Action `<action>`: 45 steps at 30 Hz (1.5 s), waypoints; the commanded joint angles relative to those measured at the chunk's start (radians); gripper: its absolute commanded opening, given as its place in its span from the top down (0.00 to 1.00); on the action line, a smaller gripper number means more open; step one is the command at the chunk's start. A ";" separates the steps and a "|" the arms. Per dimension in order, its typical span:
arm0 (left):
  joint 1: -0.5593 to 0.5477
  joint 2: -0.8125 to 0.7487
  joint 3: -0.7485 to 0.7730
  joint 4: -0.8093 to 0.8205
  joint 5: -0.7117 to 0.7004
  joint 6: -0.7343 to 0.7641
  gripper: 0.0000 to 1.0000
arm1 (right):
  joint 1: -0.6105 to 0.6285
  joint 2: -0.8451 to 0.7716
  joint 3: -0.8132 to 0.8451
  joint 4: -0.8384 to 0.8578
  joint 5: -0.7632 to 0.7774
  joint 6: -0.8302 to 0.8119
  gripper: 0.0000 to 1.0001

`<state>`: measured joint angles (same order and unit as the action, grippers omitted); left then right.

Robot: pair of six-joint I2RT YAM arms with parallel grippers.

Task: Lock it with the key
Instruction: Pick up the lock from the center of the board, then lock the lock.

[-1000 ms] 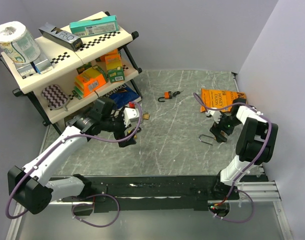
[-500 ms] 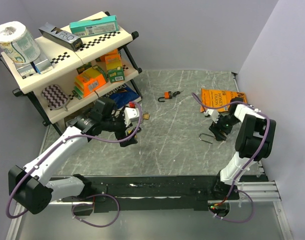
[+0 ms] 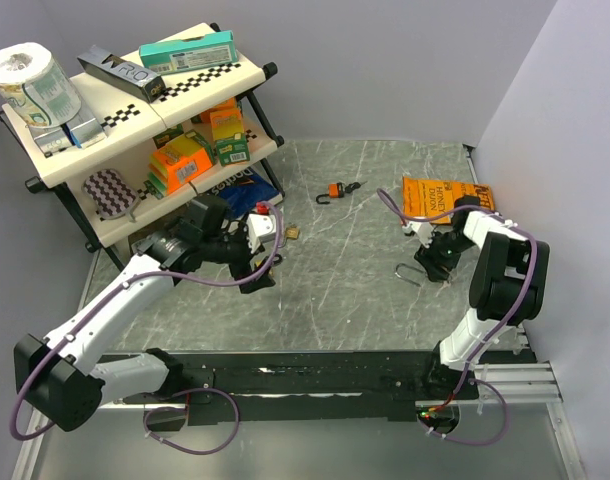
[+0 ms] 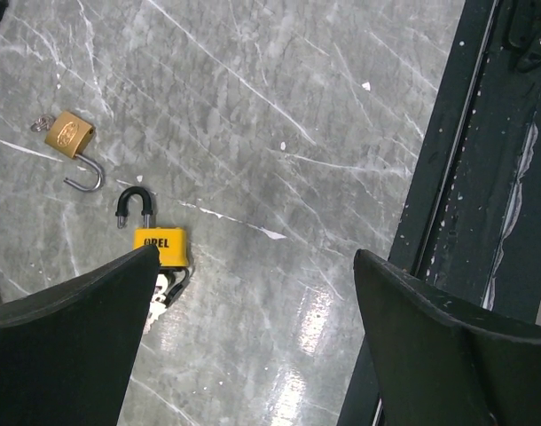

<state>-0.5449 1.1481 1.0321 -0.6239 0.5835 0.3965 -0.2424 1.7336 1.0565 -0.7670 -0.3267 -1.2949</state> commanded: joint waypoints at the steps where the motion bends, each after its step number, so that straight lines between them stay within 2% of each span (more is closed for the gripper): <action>1: -0.006 -0.034 -0.004 0.044 0.044 -0.024 0.04 | 0.012 -0.092 -0.004 -0.120 -0.115 0.012 0.82; 9: -0.006 -0.013 -0.026 0.124 0.142 -0.152 0.04 | 0.067 -0.201 0.059 -0.285 -0.273 0.080 0.94; 10: -0.006 -0.007 -0.018 0.127 0.163 -0.169 0.03 | 0.083 -0.216 0.060 -0.287 -0.291 0.094 0.99; 14: -0.006 0.053 0.014 0.156 0.282 -0.293 0.01 | 0.228 -0.328 0.069 -0.311 -0.337 0.192 1.00; 18: -0.007 0.078 0.002 0.283 0.346 -0.384 0.05 | 0.347 -0.405 0.106 -0.351 -0.417 0.275 1.00; 21: -0.007 0.056 -0.055 0.405 0.384 -0.390 0.05 | 0.423 -0.440 0.135 -0.390 -0.480 0.335 1.00; 24: -0.026 0.025 -0.098 0.463 0.391 -0.371 0.07 | 0.492 -0.471 0.143 -0.405 -0.528 0.390 1.00; 27: -0.081 0.033 -0.096 0.438 0.345 -0.282 0.09 | 0.554 -0.503 0.140 -0.394 -0.560 0.448 1.00; 34: -0.188 0.078 -0.090 0.454 0.294 -0.254 0.13 | 0.655 -0.552 0.128 -0.338 -0.577 0.566 1.00; 40: -0.245 0.102 -0.089 0.464 0.299 -0.257 0.25 | 0.696 -0.566 0.126 -0.301 -0.589 0.628 1.00; 43: -0.256 0.113 -0.092 0.477 0.302 -0.271 0.34 | 0.709 -0.568 0.131 -0.290 -0.601 0.651 1.00; 45: -0.260 0.117 -0.092 0.484 0.305 -0.272 0.46 | 0.716 -0.565 0.134 -0.290 -0.609 0.657 1.00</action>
<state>-0.7933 1.2568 0.9352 -0.1955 0.8742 0.1150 0.4561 1.1992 1.1526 -1.1057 -0.8467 -0.6899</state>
